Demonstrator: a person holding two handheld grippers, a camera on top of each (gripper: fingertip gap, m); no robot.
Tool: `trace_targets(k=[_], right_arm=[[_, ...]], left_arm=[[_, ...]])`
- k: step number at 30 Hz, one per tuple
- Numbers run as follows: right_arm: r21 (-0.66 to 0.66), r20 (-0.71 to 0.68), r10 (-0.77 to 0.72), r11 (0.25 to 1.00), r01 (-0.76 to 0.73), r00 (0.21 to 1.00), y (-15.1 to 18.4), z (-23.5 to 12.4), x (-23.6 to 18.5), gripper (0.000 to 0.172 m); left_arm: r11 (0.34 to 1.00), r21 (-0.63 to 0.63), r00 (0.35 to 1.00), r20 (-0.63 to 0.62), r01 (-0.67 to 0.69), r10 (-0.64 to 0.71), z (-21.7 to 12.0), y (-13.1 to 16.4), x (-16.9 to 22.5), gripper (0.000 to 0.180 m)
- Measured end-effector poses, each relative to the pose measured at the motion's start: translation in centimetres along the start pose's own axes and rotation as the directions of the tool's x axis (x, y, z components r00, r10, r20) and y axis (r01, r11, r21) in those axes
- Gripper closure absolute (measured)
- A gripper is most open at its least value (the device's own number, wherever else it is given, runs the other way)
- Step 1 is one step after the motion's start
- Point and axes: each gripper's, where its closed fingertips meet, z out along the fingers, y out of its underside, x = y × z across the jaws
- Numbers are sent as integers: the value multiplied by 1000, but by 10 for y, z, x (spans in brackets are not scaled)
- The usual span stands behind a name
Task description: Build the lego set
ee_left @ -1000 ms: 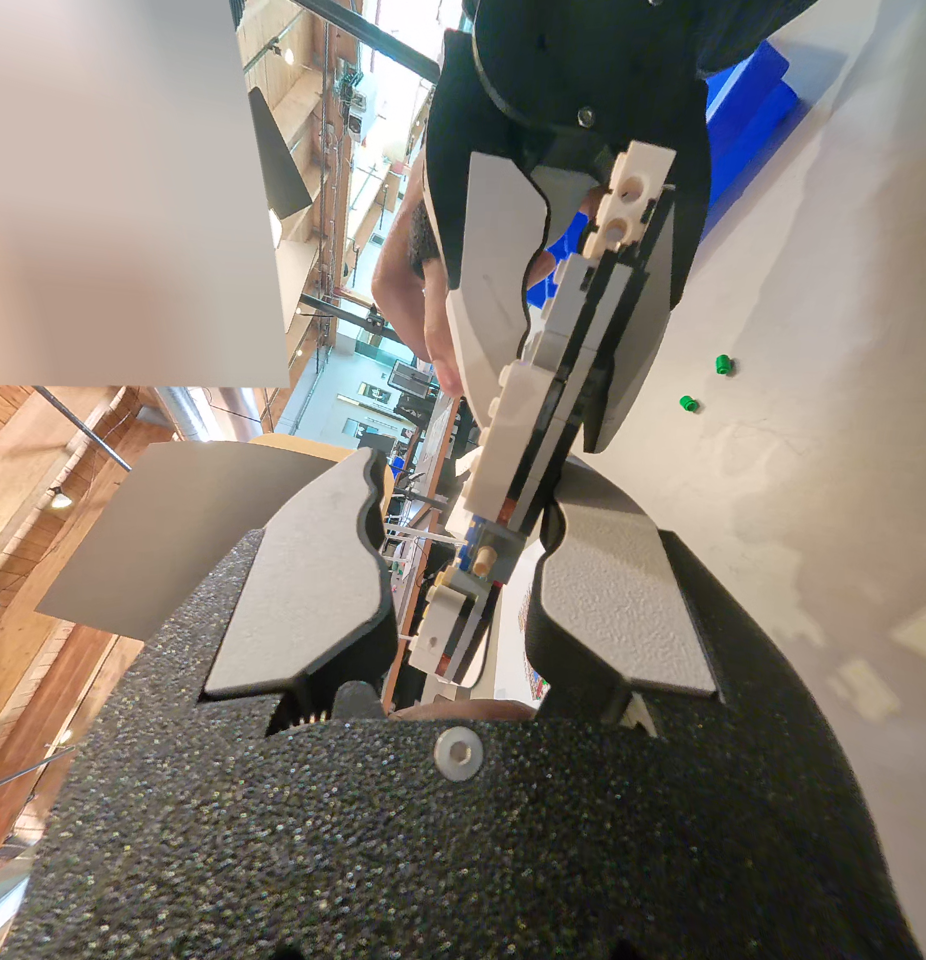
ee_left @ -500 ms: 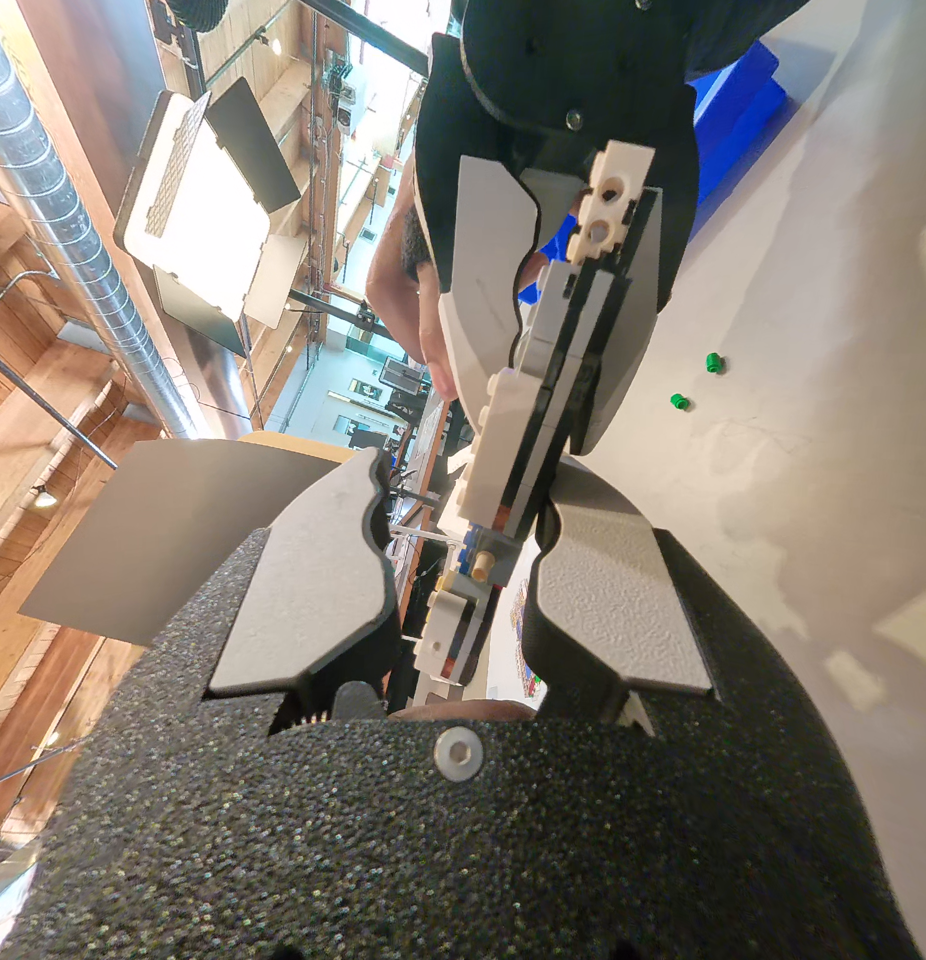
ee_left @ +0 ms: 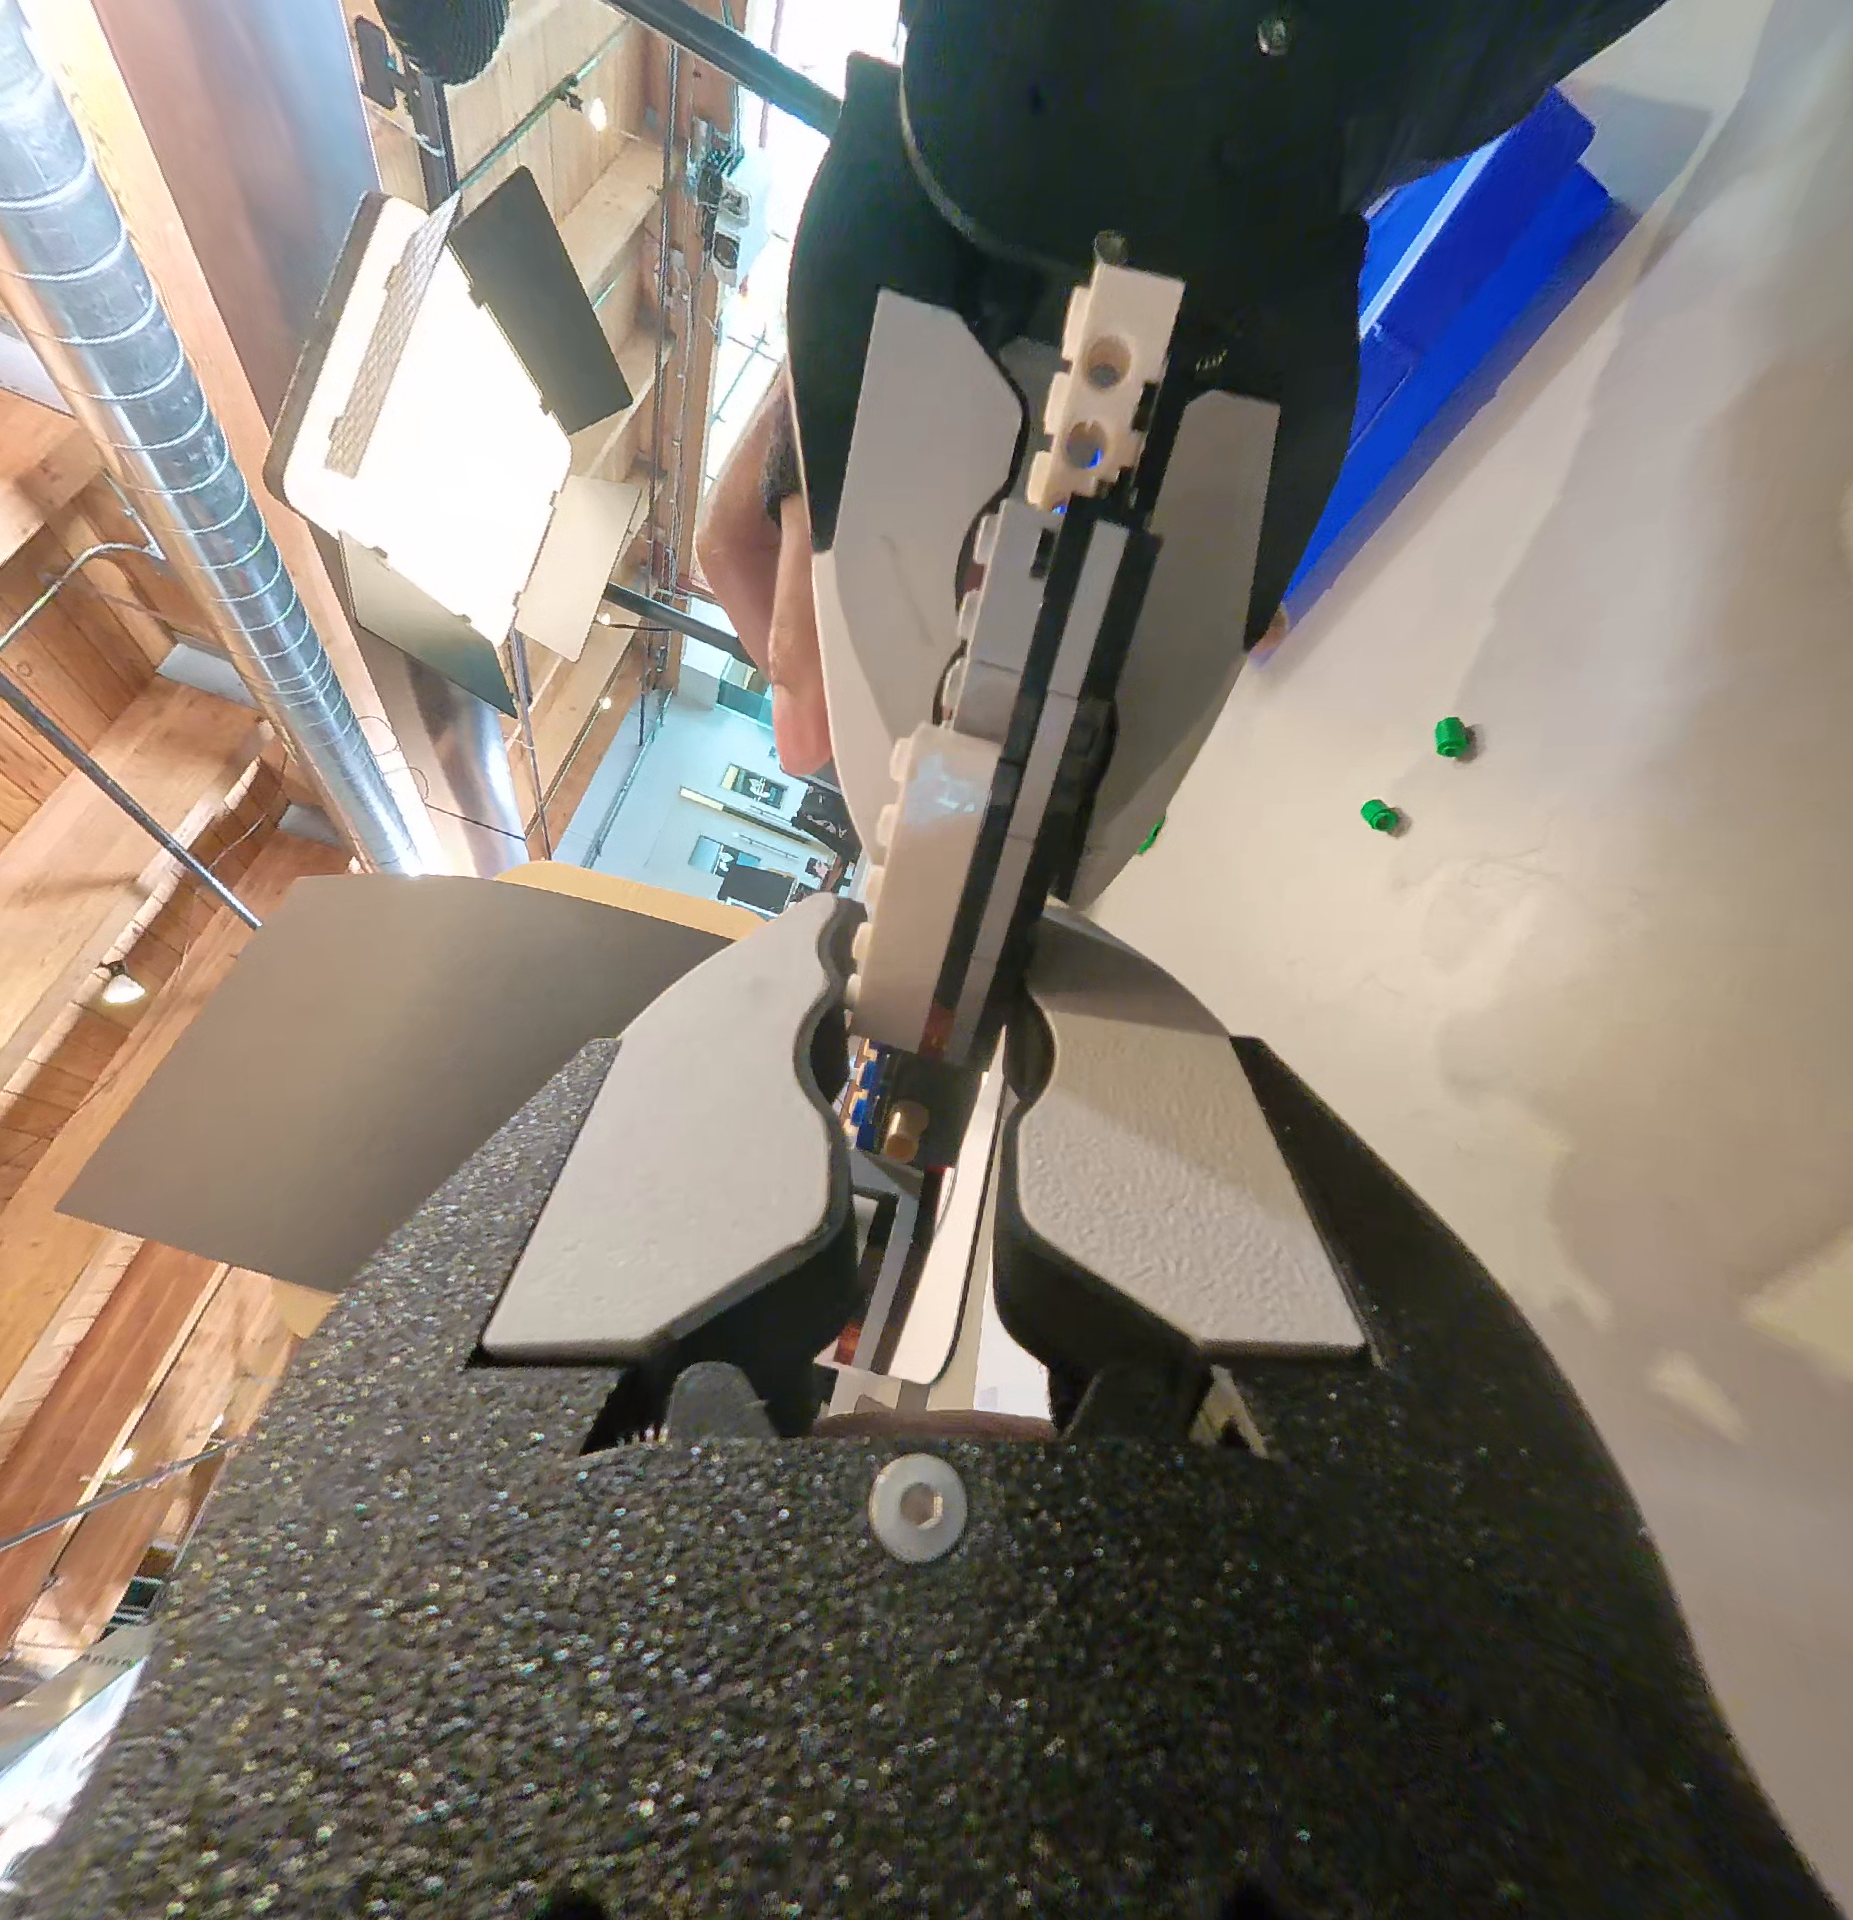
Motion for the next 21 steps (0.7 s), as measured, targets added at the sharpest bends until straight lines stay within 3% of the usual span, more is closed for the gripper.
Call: trace_targets(k=[6,9,15,21], right_arm=[[27,26,-32,999,31,999,-2,-3,-4,138],[27,24,-50,998,49,998,-2,-3,-6,147],[12,20,-31,999,31,999,1,-1,-4,147],[-114,-5,82,990,-82,997,29,-1,-4,126]], left_arm=[[1000,-7,1000,-8,-19,19,-2,2,1,155],[1000,-15,999,-25,-26,26,-1,4,4,155],[1000,-17,1000,-7,-14,14,-1,6,3,155],[997,-57,994,98,-44,49,-3,22,-8,155]])
